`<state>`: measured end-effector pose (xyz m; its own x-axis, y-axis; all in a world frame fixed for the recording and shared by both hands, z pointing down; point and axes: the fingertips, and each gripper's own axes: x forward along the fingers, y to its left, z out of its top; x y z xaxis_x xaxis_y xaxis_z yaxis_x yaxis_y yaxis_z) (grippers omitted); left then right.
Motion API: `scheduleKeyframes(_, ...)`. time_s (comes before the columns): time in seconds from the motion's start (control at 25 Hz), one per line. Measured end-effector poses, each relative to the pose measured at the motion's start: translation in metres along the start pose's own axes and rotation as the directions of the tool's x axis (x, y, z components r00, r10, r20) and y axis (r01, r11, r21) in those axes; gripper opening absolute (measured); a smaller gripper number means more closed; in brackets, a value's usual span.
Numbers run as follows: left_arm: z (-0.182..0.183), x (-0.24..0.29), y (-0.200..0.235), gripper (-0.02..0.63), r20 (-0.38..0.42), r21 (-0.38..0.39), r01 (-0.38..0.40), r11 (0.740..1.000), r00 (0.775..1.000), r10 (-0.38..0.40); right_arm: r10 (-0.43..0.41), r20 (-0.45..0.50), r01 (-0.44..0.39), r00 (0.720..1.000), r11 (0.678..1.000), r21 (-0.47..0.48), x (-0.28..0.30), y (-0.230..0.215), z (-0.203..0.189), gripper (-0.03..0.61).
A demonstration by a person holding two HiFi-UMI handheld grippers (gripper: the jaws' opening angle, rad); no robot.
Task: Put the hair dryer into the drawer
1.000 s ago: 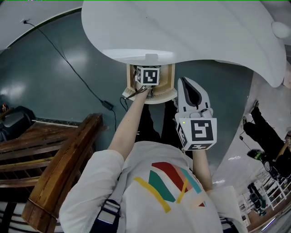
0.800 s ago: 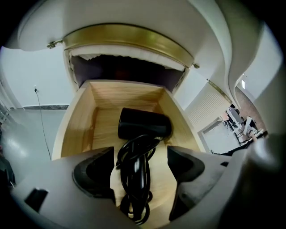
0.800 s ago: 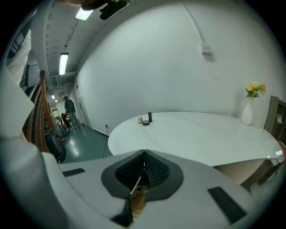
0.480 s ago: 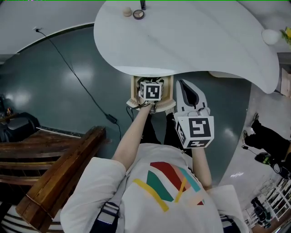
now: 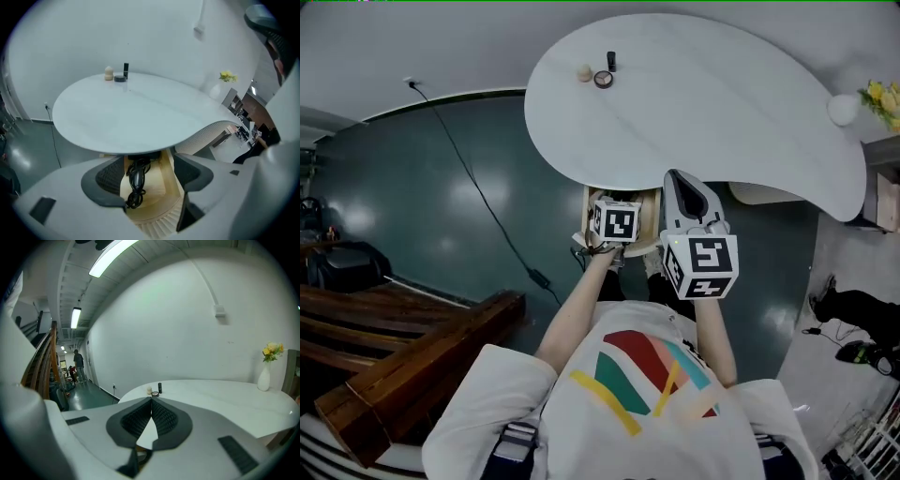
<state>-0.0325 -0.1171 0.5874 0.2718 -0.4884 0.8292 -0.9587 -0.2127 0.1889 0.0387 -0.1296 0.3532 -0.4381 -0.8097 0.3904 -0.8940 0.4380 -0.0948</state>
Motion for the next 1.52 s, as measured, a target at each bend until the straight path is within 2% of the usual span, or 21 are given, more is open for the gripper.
scheduleKeyframes(0.16,0.004,-0.021,-0.001,0.347,0.002,-0.022,0.007,1.000,1.000,-0.007,0.022,0.037,-0.022,0.999,1.000,-0.006,0.002,0.002,0.016,0.012)
scheduleKeyframes(0.32,0.039,-0.052,0.012,0.331,0.126,-0.011,-0.065,0.998,0.990,0.066,0.050,0.074,-0.049,0.996,0.999,-0.015,0.006,0.003,0.034,0.011)
scheduleKeyframes(0.48,0.089,-0.089,0.027,0.328,0.256,-0.018,-0.116,0.993,0.960,0.117,0.064,0.100,-0.063,0.993,0.998,-0.017,0.008,0.005,0.044,0.012)
scheduleKeyframes(0.64,0.136,-0.140,0.031,0.307,0.410,-0.031,-0.143,0.989,0.901,0.143,0.071,0.139,-0.067,0.988,0.997,-0.028,0.007,0.006,0.059,0.011)
scheduleKeyframes(0.88,0.178,-0.224,0.021,0.215,0.613,-0.008,-0.173,0.985,0.777,0.141,0.082,0.205,-0.071,0.975,0.996,-0.060,-0.005,0.013,0.086,0.012)
scheduleKeyframes(1.2,0.193,-0.298,0.009,0.043,0.765,0.008,-0.274,0.962,0.622,0.170,0.124,0.258,-0.104,0.958,0.990,-0.093,-0.014,0.029,0.106,0.012)
scheduleKeyframes(1.28,0.193,-0.313,0.008,0.018,0.792,0.007,-0.287,0.958,0.587,0.170,0.135,0.267,-0.112,0.954,0.989,-0.100,-0.016,0.035,0.108,0.012)
scheduleKeyframes(1.4,0.191,-0.325,0.007,0.017,0.815,0.000,-0.290,0.957,0.555,0.168,0.155,0.266,-0.129,0.951,0.985,-0.111,-0.017,0.041,0.108,0.011)
scheduleKeyframes(1.52,0.188,-0.329,0.006,0.017,0.818,-0.003,-0.304,0.953,0.547,0.177,0.164,0.260,-0.135,0.952,0.983,-0.128,-0.017,0.044,0.108,0.011)
